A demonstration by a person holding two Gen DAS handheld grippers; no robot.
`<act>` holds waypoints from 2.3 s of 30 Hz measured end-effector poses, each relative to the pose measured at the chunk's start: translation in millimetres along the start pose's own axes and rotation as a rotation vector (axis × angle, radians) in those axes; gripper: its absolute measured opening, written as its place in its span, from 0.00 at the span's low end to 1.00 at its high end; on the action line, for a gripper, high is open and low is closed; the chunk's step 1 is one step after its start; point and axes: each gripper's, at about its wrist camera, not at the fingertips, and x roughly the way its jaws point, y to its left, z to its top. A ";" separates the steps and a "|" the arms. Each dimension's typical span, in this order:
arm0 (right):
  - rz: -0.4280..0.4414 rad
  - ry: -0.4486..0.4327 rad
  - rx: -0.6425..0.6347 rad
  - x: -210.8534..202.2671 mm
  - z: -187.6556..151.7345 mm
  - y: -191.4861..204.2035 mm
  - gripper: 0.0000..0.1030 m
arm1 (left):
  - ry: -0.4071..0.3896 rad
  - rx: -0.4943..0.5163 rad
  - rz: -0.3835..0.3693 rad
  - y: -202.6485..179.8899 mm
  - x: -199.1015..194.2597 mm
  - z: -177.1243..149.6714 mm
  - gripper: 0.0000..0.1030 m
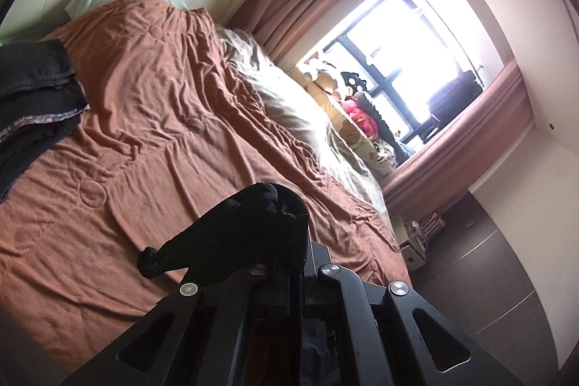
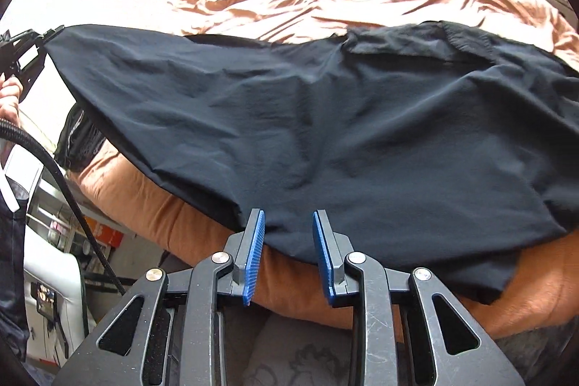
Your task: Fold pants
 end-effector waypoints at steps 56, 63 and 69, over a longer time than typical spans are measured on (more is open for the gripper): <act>-0.260 -0.390 0.554 -234.7 -136.1 -227.1 0.84 | 0.557 0.344 -0.340 -355.0 238.6 -253.8 0.02; -0.304 -0.396 0.602 -244.8 -146.6 -240.9 0.84 | 0.675 0.357 -0.370 -368.9 262.7 -320.8 0.02; -0.287 -0.408 0.625 -249.5 -152.3 -251.6 0.84 | 0.739 0.381 -0.409 -387.9 267.8 -365.6 0.02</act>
